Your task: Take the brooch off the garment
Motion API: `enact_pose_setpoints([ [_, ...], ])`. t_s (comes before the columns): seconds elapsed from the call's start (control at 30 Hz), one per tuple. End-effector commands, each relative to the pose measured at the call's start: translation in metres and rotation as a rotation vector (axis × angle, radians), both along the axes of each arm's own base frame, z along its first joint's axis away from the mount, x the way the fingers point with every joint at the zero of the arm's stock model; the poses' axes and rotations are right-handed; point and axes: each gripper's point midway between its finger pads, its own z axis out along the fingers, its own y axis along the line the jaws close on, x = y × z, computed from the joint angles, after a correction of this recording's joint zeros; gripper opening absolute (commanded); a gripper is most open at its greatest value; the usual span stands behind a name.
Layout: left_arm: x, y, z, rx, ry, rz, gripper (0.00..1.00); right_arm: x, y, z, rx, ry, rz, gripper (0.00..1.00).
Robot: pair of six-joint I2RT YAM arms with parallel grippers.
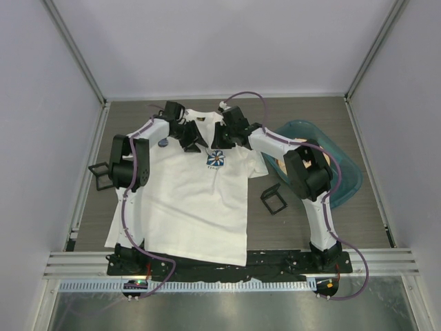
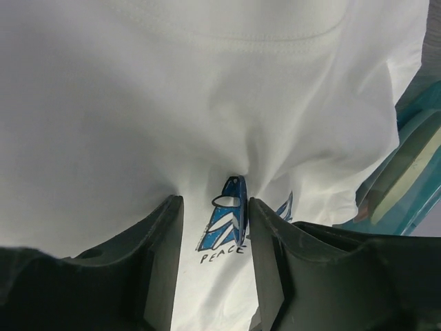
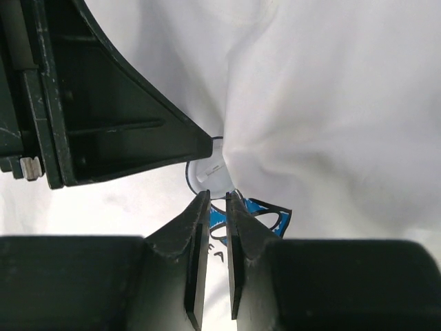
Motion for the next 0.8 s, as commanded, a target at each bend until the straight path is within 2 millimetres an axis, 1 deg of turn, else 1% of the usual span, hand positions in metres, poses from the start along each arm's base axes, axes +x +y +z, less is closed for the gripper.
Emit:
enact_pose_setpoints([
  [0.0, 0.010, 0.005, 0.022, -0.042, -0.061, 0.027, 0.45, 0.010, 0.009, 0.012, 0.042, -0.037, 0.007, 0.21],
  [0.1, 0.010, 0.003, 0.024, -0.053, -0.064, 0.023, 0.41, 0.011, 0.010, 0.012, 0.050, -0.034, 0.008, 0.21],
  [0.17, 0.010, 0.002, 0.024, -0.063, -0.062, 0.022, 0.40, 0.011, 0.012, 0.011, 0.052, -0.029, 0.008, 0.21],
  [0.23, 0.009, 0.000, 0.024, -0.076, -0.057, 0.016, 0.40, 0.011, 0.013, 0.010, 0.058, -0.026, 0.011, 0.21],
  [0.33, 0.008, -0.005, 0.024, -0.104, -0.055, 0.012, 0.44, 0.012, 0.014, 0.009, 0.061, -0.022, 0.012, 0.21],
  [0.43, 0.007, -0.009, 0.024, -0.129, -0.050, 0.008, 0.44, 0.012, 0.015, 0.009, 0.062, -0.021, 0.011, 0.21],
  [0.47, 0.006, -0.010, 0.023, -0.136, -0.041, 0.007, 0.42, 0.013, 0.015, 0.010, 0.063, -0.024, 0.010, 0.21],
  [0.5, 0.006, -0.010, 0.024, -0.138, -0.042, 0.009, 0.38, 0.013, 0.015, 0.009, 0.062, -0.020, 0.007, 0.21],
  [0.77, 0.006, -0.008, 0.024, -0.128, -0.046, 0.016, 0.25, 0.017, 0.016, 0.006, 0.064, -0.020, -0.009, 0.21],
])
